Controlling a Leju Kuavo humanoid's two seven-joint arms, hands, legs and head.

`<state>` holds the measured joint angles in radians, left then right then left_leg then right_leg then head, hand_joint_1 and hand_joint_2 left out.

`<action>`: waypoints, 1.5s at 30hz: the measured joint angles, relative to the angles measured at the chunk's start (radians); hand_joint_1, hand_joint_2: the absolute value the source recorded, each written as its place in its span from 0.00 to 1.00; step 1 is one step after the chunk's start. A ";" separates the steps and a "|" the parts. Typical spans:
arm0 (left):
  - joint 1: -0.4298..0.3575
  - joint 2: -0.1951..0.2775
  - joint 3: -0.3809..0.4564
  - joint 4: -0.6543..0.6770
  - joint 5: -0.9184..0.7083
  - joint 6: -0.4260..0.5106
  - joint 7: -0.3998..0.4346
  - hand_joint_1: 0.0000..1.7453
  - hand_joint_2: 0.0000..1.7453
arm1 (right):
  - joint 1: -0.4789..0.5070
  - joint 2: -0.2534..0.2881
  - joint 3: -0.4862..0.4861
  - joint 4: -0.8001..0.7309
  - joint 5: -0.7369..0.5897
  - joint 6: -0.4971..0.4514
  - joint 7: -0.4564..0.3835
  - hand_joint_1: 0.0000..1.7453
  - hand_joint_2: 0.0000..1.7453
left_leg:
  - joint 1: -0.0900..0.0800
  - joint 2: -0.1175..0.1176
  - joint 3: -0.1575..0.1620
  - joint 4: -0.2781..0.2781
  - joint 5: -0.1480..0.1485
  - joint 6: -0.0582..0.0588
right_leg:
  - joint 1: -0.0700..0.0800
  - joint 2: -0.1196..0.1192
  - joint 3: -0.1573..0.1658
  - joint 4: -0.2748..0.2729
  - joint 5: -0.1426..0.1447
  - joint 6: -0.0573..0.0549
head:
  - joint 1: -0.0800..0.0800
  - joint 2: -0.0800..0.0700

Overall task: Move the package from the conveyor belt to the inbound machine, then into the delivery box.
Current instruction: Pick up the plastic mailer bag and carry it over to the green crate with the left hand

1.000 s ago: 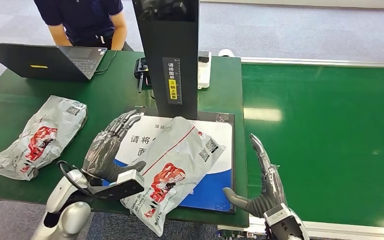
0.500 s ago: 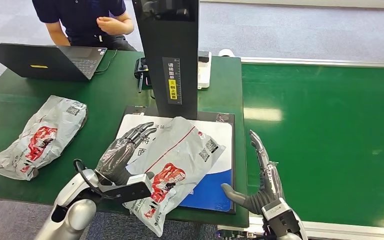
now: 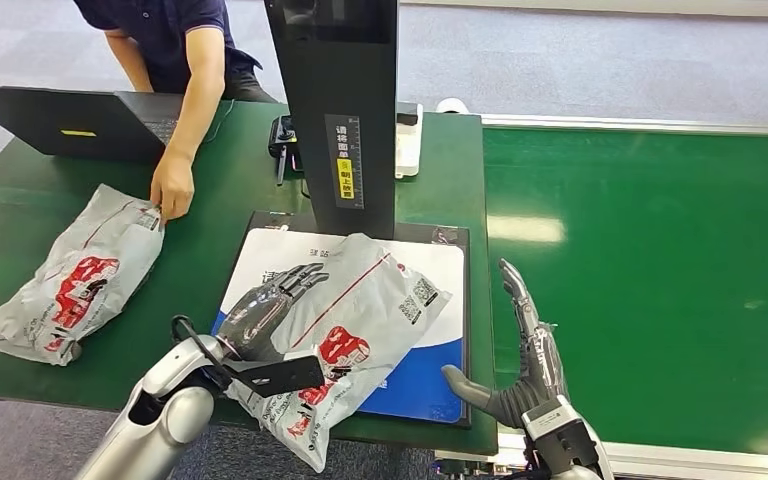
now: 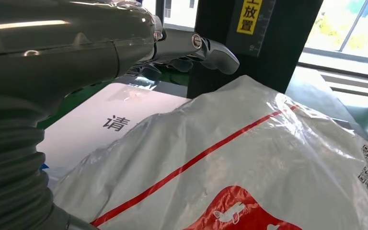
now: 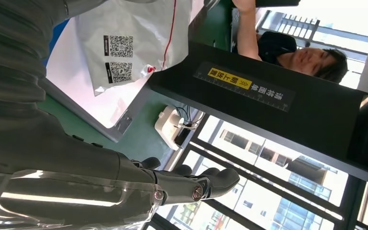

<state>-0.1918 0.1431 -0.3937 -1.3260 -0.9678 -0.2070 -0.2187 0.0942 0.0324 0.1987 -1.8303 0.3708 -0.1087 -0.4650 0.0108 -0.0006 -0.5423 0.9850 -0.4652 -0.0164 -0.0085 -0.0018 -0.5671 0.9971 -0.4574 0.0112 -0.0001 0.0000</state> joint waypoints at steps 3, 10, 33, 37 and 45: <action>-0.011 0.000 -0.005 0.025 0.000 0.000 0.000 0.00 1.00 | 0.000 0.000 0.000 0.000 0.000 0.000 0.000 0.00 1.00 | 0.000 0.000 0.000 0.000 0.000 0.000 | 0.000 0.000 0.000 0.000 0.000 0.000 | 0.000 0.000; -0.054 -0.011 -0.024 0.118 -0.002 0.020 0.003 0.00 1.00 | -0.001 0.006 0.000 0.000 0.002 0.001 0.002 0.00 1.00 | 0.000 0.000 0.000 0.000 0.000 0.000 | 0.000 0.000 0.000 0.000 0.000 0.000 | 0.000 0.000; -0.139 -0.071 -0.043 0.321 -0.014 0.058 0.005 1.00 1.00 | -0.012 0.017 0.008 0.015 0.005 -0.017 0.018 0.00 1.00 | 0.000 0.000 0.002 0.000 0.000 0.000 | 0.000 0.000 0.003 0.000 0.000 0.000 | 0.000 0.000; -0.135 -0.071 -0.043 0.319 -0.006 0.064 0.004 1.00 1.00 | -0.013 0.023 0.010 0.017 0.006 -0.017 0.022 0.00 1.00 | 0.000 0.000 0.002 0.000 0.000 0.000 | 0.000 0.000 0.003 0.000 0.000 0.000 | 0.000 0.000; -0.075 -0.071 -0.013 0.240 0.046 0.074 -0.013 1.00 1.00 | -0.010 0.025 0.009 0.017 0.007 -0.013 0.023 0.00 1.00 | 0.000 0.000 0.002 -0.001 0.000 0.000 | 0.000 0.000 0.003 0.000 0.000 0.000 | 0.000 0.000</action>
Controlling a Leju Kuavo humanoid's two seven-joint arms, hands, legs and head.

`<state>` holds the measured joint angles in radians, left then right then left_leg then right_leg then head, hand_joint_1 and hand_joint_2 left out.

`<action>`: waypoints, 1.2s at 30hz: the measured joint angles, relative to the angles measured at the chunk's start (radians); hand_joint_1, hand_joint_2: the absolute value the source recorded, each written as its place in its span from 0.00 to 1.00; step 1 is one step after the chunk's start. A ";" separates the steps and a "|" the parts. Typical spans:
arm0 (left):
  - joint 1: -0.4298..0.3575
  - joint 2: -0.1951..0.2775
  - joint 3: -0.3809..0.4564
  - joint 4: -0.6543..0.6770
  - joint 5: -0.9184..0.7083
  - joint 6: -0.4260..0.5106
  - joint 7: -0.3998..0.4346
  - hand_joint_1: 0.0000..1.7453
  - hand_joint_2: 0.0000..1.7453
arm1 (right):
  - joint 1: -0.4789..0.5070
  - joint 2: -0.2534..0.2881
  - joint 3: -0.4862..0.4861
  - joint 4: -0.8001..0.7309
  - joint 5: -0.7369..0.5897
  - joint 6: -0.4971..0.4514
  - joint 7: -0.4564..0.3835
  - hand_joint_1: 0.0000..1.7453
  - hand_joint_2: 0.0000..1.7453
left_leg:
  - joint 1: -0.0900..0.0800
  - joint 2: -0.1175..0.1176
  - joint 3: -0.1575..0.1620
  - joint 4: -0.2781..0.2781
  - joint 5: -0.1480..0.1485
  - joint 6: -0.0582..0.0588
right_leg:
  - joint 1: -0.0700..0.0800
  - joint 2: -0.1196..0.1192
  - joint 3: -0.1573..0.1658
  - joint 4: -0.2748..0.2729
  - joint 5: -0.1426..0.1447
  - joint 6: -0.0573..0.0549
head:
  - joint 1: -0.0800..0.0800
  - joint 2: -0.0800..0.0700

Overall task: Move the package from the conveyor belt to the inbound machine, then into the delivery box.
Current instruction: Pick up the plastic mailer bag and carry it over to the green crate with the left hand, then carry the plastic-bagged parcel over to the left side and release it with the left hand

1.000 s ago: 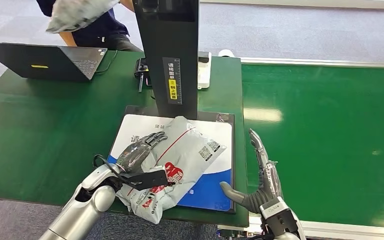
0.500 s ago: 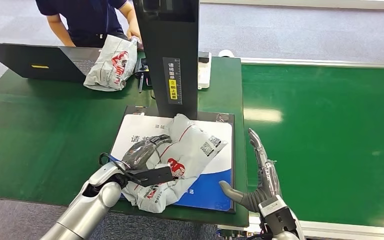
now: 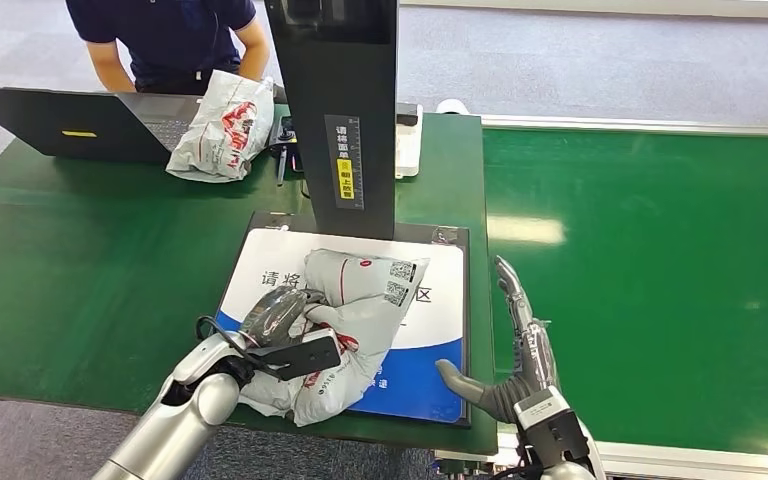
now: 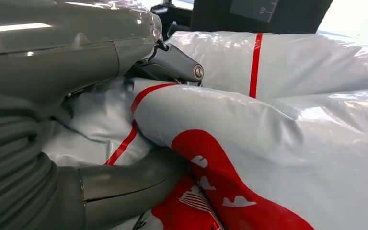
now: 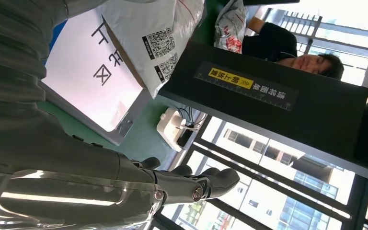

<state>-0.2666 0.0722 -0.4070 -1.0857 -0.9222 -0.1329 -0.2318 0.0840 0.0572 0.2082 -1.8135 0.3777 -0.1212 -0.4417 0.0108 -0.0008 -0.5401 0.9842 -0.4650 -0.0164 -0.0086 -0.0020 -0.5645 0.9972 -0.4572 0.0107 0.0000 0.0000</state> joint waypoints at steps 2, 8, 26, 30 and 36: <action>0.023 0.000 0.017 -0.034 0.016 0.015 -0.006 1.00 1.00 | 0.005 0.000 0.000 0.000 0.001 0.006 0.000 0.00 1.00 | 0.000 0.000 0.000 0.000 0.000 0.000 | 0.000 0.000 -0.001 0.000 0.000 0.000 | 0.000 0.000; 0.084 -0.009 0.100 -0.167 0.098 0.099 -0.053 1.00 1.00 | 0.020 0.001 -0.001 -0.002 0.006 0.025 -0.002 0.00 1.00 | 0.000 0.000 -0.002 0.000 0.000 0.000 | 0.000 0.000 -0.003 0.000 0.000 0.000 | 0.000 0.000; 0.089 -0.073 0.271 -0.325 0.312 0.225 -0.165 1.00 1.00 | 0.007 0.006 -0.002 -0.003 0.016 0.025 -0.002 0.00 1.00 | 0.000 0.000 -0.003 0.000 0.000 0.000 | 0.000 0.000 -0.003 0.000 0.000 0.000 | 0.000 0.000; 0.081 -0.089 0.305 -0.325 0.352 0.261 -0.166 1.00 1.00 | -0.001 0.006 -0.002 0.000 0.017 0.015 -0.002 0.00 1.00 | 0.000 0.000 -0.003 0.000 0.000 0.000 | 0.000 0.000 -0.003 0.000 0.000 0.000 | 0.000 0.000; 0.058 -0.104 0.356 -0.318 0.345 0.375 -0.138 1.00 1.00 | -0.011 0.006 0.000 0.009 0.017 0.007 -0.002 0.00 1.00 | 0.000 0.000 -0.003 0.000 0.000 0.000 | 0.000 0.000 -0.004 0.000 0.000 0.000 | 0.000 0.000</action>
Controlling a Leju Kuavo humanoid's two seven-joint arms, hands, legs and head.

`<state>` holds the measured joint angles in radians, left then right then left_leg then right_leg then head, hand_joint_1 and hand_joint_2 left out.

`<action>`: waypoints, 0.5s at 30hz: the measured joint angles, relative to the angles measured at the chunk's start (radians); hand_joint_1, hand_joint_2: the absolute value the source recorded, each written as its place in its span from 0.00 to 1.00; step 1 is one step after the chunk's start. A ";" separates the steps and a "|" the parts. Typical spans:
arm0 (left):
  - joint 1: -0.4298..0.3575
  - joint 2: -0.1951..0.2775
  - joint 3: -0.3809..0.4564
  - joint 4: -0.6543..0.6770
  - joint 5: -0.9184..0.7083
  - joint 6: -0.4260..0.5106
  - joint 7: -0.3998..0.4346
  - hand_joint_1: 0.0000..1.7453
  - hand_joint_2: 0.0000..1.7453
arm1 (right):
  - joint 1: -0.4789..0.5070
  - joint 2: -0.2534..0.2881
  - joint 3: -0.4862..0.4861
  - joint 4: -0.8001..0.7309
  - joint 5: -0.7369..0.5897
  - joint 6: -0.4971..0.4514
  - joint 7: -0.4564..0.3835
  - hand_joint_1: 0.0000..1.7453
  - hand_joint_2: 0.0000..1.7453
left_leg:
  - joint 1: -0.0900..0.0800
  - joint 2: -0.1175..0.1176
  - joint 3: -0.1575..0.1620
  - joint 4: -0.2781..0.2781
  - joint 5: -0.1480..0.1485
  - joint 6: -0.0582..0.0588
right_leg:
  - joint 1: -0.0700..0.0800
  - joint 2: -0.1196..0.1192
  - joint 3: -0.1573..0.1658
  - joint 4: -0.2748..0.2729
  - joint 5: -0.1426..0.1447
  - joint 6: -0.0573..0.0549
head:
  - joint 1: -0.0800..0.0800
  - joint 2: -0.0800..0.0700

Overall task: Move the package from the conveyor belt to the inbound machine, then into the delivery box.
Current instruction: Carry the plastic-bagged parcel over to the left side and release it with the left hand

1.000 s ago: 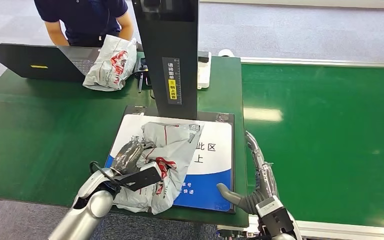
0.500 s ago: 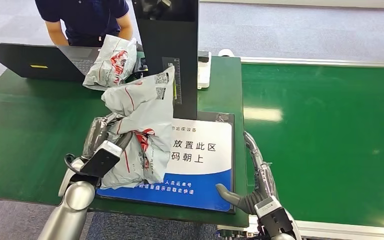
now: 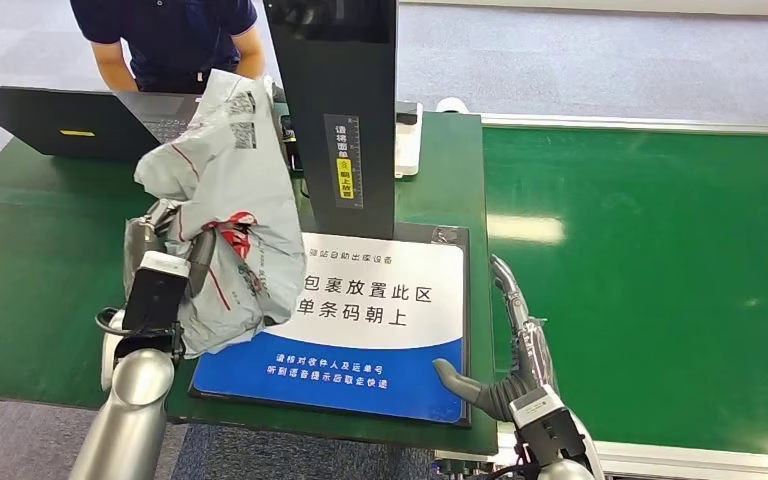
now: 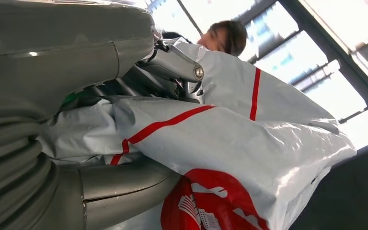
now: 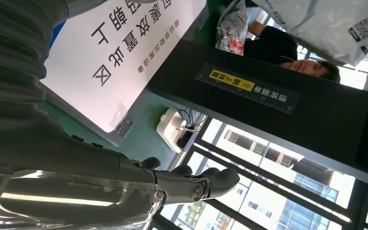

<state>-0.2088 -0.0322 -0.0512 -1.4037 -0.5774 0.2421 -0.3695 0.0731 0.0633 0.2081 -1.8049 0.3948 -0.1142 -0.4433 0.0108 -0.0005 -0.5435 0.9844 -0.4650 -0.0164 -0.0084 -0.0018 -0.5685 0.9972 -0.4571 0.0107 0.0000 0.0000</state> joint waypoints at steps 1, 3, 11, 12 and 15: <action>-0.007 -0.002 0.009 0.004 -0.005 0.022 0.005 1.00 1.00 | -0.002 0.000 0.001 0.003 0.000 -0.002 0.000 0.00 1.00 | 0.000 0.000 0.000 0.000 0.000 0.000 | 0.000 0.000 0.000 0.000 0.000 0.000 | 0.000 0.000; -0.017 -0.005 0.027 0.016 0.004 0.048 0.009 1.00 1.00 | -0.003 0.000 0.002 0.007 0.000 -0.008 0.000 0.00 1.00 | 0.000 0.000 0.000 0.000 0.000 0.000 | 0.000 0.000 0.000 0.000 0.000 0.000 | 0.000 0.000; -0.038 -0.011 0.106 0.078 0.072 0.136 0.008 1.00 1.00 | -0.005 0.000 0.016 0.022 -0.003 -0.027 0.001 0.00 1.00 | 0.000 0.000 -0.001 0.000 0.000 0.000 | 0.000 0.000 -0.001 0.000 0.000 0.000 | 0.000 0.000; -0.043 -0.011 0.116 0.090 0.071 0.148 0.009 1.00 1.00 | -0.006 0.000 0.018 0.024 -0.003 -0.030 0.001 0.00 1.00 | 0.000 0.000 -0.001 0.000 0.000 0.000 | 0.000 0.000 -0.001 0.000 0.000 0.000 | 0.000 0.000; -0.057 -0.011 0.150 0.132 0.075 0.174 0.010 1.00 1.00 | -0.009 0.001 0.024 0.030 -0.005 -0.034 0.002 0.00 1.00 | 0.000 0.000 -0.001 0.000 0.000 0.000 | 0.000 0.000 -0.001 0.000 0.000 0.000 | 0.000 0.000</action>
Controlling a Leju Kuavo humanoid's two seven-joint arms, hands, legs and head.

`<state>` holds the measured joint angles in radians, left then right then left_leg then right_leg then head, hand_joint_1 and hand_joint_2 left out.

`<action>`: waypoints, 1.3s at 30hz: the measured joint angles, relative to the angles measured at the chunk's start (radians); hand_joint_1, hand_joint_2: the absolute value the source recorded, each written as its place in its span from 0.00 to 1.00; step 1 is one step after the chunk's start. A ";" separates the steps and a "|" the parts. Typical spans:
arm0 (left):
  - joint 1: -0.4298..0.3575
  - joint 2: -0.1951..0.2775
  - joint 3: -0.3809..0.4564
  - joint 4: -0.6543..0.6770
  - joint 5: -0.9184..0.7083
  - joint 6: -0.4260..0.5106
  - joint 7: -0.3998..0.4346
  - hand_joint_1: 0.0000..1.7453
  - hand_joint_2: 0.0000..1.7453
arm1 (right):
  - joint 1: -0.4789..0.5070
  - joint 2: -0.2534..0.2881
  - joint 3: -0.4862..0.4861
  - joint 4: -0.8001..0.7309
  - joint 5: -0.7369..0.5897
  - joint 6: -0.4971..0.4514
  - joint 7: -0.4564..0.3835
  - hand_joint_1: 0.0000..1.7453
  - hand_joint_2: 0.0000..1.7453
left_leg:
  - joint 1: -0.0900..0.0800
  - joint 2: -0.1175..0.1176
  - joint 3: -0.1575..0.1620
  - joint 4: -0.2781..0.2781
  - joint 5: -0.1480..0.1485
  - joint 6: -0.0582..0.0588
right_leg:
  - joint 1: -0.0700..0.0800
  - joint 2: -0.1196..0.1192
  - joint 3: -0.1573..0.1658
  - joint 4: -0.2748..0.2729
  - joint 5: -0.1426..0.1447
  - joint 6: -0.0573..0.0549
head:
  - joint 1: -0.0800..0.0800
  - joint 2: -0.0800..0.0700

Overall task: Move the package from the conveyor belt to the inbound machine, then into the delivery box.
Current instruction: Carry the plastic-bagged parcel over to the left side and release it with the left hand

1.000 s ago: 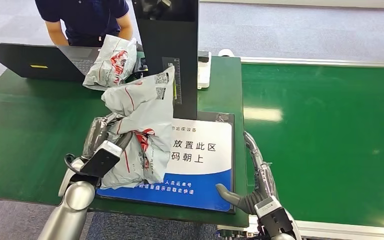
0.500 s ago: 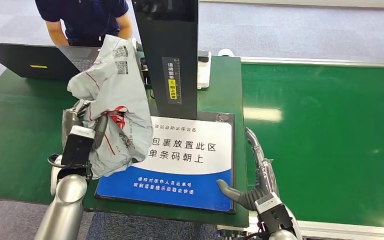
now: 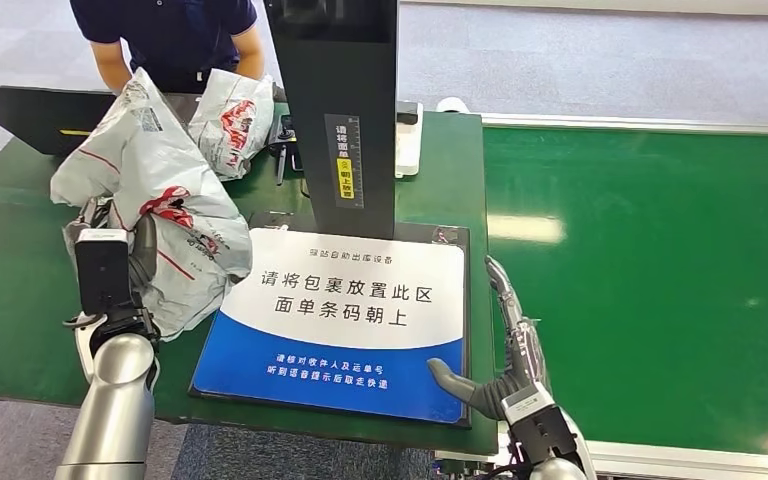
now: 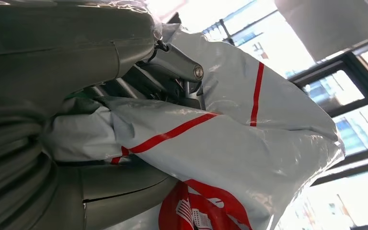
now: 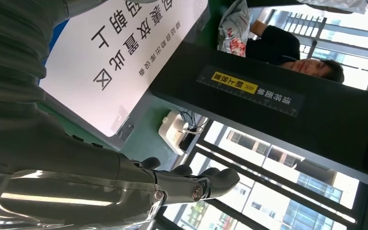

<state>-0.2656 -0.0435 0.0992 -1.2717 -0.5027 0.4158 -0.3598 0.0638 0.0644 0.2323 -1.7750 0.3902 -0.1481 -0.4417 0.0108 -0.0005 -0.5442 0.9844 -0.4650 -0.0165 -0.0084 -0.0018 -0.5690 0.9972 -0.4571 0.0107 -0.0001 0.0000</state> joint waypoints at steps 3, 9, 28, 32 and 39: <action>-0.009 0.000 0.031 0.041 0.007 0.028 -0.003 1.00 1.00 | -0.004 0.003 0.003 0.007 0.000 -0.006 0.002 0.00 1.00 | 0.000 0.000 0.000 0.000 0.000 0.000 | 0.000 0.000 0.000 0.000 0.000 0.000 | 0.000 0.000; -0.033 0.000 0.088 0.113 0.038 0.092 -0.011 1.00 1.00 | -0.012 0.010 0.009 0.022 0.000 -0.015 0.011 0.00 1.00 | 0.000 0.000 0.000 0.000 0.000 0.000 | 0.000 0.000 0.000 0.000 0.000 0.000 | 0.000 0.000; -0.056 0.000 0.172 0.193 0.080 0.153 -0.035 1.00 1.00 | -0.013 0.017 0.012 0.040 0.001 -0.031 0.013 0.00 1.00 | 0.000 0.000 -0.001 0.000 0.000 0.000 | 0.000 0.000 -0.001 0.000 0.000 0.000 | 0.000 0.000; -0.057 0.000 0.176 0.195 0.081 0.153 -0.035 0.12 1.00 | -0.013 0.017 0.012 0.040 0.001 -0.031 0.013 0.00 1.00 | 0.000 0.000 -0.001 0.000 0.000 0.000 | 0.000 0.000 -0.001 0.000 0.000 0.000 | 0.000 0.000; -0.065 0.000 0.177 0.207 0.077 0.146 -0.034 0.00 1.00 | -0.013 0.017 0.012 0.044 0.002 -0.033 0.013 0.00 1.00 | 0.000 0.000 -0.001 0.000 0.000 0.000 | 0.000 0.000 -0.001 0.000 0.000 0.000 | 0.000 0.000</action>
<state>-0.3306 -0.0438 0.2766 -1.0651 -0.4253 0.5619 -0.3942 0.0509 0.0816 0.2441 -1.7308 0.3918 -0.1807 -0.4284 0.0109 -0.0005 -0.5448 0.9847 -0.4649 -0.0165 -0.0082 -0.0017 -0.5696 0.9972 -0.4571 0.0106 -0.0001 0.0000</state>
